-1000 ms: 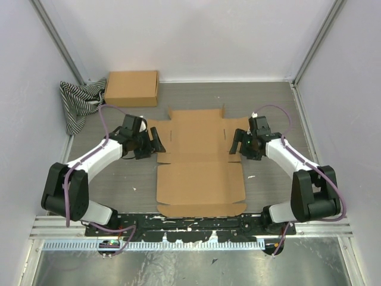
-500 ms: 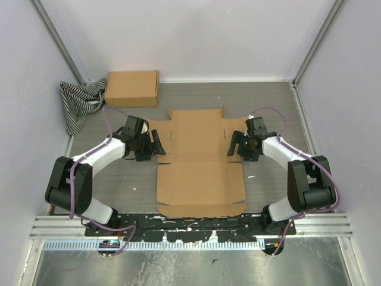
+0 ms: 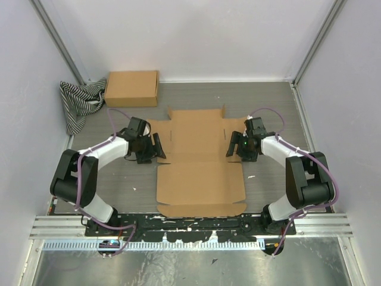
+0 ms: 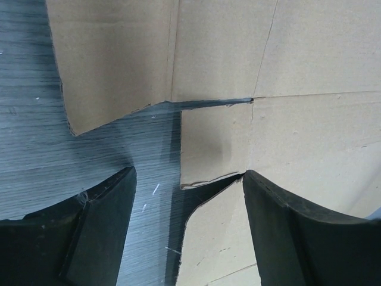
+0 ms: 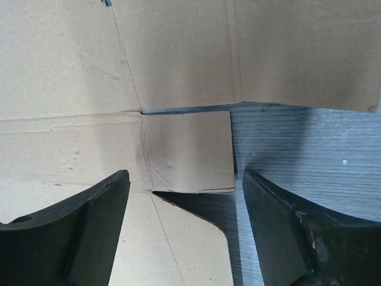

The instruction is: Fold the paper box

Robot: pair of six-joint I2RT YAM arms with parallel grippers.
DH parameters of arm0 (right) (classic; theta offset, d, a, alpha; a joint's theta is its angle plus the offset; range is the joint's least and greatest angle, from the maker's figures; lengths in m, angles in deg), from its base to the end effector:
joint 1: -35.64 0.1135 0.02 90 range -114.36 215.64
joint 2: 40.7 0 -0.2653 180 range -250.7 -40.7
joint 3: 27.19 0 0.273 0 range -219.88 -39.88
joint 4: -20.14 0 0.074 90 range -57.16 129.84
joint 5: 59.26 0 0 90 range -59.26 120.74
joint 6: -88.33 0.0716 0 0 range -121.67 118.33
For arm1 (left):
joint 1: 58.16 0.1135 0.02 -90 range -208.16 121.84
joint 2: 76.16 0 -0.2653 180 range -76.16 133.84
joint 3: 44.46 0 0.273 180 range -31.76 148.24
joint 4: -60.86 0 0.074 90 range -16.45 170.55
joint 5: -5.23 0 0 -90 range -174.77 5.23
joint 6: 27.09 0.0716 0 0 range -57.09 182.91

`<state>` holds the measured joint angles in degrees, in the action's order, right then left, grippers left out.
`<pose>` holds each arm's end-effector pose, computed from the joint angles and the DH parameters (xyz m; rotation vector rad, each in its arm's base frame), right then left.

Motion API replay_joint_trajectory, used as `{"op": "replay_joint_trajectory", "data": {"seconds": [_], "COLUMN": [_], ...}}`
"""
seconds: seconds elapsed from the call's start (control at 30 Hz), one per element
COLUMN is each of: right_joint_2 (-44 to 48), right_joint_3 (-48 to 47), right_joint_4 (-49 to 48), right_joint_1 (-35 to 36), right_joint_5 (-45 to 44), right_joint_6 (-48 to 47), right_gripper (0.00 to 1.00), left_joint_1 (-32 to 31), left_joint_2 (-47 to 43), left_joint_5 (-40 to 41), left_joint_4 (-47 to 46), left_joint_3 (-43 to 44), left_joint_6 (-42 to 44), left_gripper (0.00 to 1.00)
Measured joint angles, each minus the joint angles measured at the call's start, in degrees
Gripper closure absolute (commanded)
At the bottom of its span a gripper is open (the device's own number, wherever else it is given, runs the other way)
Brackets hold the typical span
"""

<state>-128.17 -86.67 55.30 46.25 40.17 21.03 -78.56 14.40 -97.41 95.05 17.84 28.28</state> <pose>0.3071 0.0695 0.1214 0.2325 2.7021 0.3998 0.3035 -0.1296 0.1220 -0.2672 2.7453 -0.5831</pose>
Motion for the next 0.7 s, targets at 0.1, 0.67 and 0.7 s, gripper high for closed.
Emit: {"op": "replay_joint_trajectory", "data": {"seconds": [0.1, 0.67, 0.7], "right_joint_2": [-0.2, -0.4, -0.4], "right_joint_3": [0.0, 0.0, 0.0], "right_joint_4": [-0.3, -0.9, -0.9], "right_joint_1": [0.0, 0.1, 0.1], "right_joint_5": [0.4, 1.4, 1.4], "right_joint_6": [0.0, 0.0, 0.0], "right_gripper": [0.2, 0.24, 0.25], "left_joint_1": [0.0, -2.1, -2.2], "left_joint_2": [0.5, 2.9, 2.8], "left_joint_5": [-0.9, -3.3, -3.3], "left_joint_4": [-0.3, -0.7, -0.6], "left_joint_3": [0.0, 1.8, 2.0], "left_joint_6": [-0.1, -1.5, -1.5], "left_gripper": [0.24, 0.46, 0.48]}}
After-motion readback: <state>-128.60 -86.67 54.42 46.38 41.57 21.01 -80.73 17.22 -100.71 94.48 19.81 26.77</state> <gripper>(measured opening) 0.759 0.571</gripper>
